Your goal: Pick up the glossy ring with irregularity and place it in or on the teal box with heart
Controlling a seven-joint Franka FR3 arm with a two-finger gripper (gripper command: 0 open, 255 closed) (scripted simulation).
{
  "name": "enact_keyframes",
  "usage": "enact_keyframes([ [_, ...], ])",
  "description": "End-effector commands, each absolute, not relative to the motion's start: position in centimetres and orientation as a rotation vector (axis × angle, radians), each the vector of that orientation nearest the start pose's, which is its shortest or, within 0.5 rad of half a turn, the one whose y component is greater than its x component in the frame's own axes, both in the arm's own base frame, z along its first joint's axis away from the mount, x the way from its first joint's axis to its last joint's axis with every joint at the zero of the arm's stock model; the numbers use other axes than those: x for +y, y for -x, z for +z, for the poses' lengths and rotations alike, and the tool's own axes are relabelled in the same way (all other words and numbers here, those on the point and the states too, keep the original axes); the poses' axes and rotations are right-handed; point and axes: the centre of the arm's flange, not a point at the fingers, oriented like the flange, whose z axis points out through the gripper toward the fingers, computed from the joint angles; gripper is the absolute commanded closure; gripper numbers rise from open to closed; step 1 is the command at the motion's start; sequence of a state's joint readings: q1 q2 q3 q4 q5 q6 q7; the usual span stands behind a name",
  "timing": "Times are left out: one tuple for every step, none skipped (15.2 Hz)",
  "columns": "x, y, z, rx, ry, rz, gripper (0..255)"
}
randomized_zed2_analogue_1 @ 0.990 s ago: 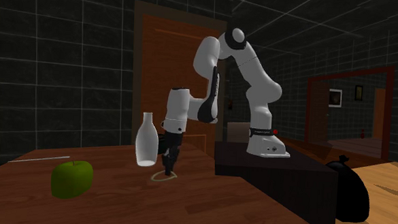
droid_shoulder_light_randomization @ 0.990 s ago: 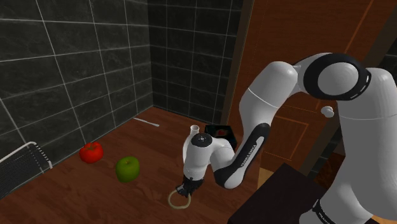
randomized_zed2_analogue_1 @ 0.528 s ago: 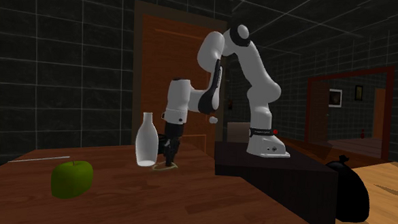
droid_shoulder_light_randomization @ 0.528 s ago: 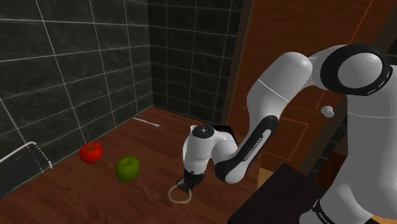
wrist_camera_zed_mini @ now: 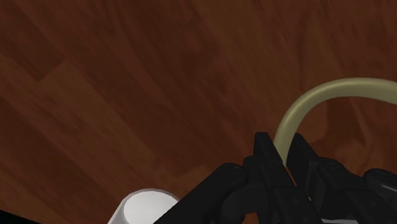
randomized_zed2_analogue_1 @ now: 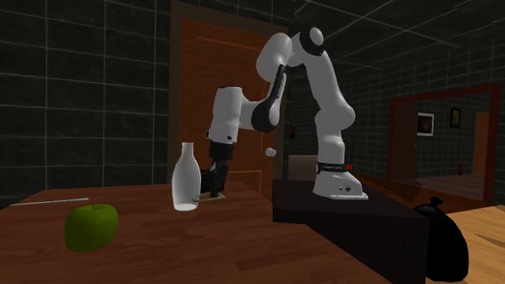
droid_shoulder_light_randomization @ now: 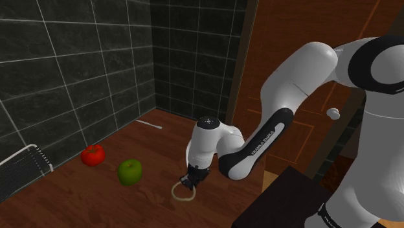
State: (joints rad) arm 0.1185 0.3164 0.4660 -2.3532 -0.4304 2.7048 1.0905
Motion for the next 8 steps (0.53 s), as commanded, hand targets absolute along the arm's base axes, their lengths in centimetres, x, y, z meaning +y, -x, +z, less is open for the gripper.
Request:
enact_keyframes([
  [30.3, -42.1, 22.8, 0.23, 3.099, -0.161, 255],
  [30.3, -42.1, 23.3, 0.23, 3.099, -0.161, 255],
  [30.3, -42.1, 23.8, 0.23, 3.099, -0.161, 255],
  [30.3, -42.1, 24.4, 0.23, 3.099, -0.161, 255],
  [30.3, -42.1, 24.9, 0.23, 3.099, -0.161, 255],
  [30.3, -42.1, 25.4, 0.23, 3.099, -0.161, 255],
  [30.3, -42.1, 25.9, 0.23, 3.099, -0.161, 255],
  [30.3, -42.1, 26.5, 0.23, 3.099, -0.161, 255],
])
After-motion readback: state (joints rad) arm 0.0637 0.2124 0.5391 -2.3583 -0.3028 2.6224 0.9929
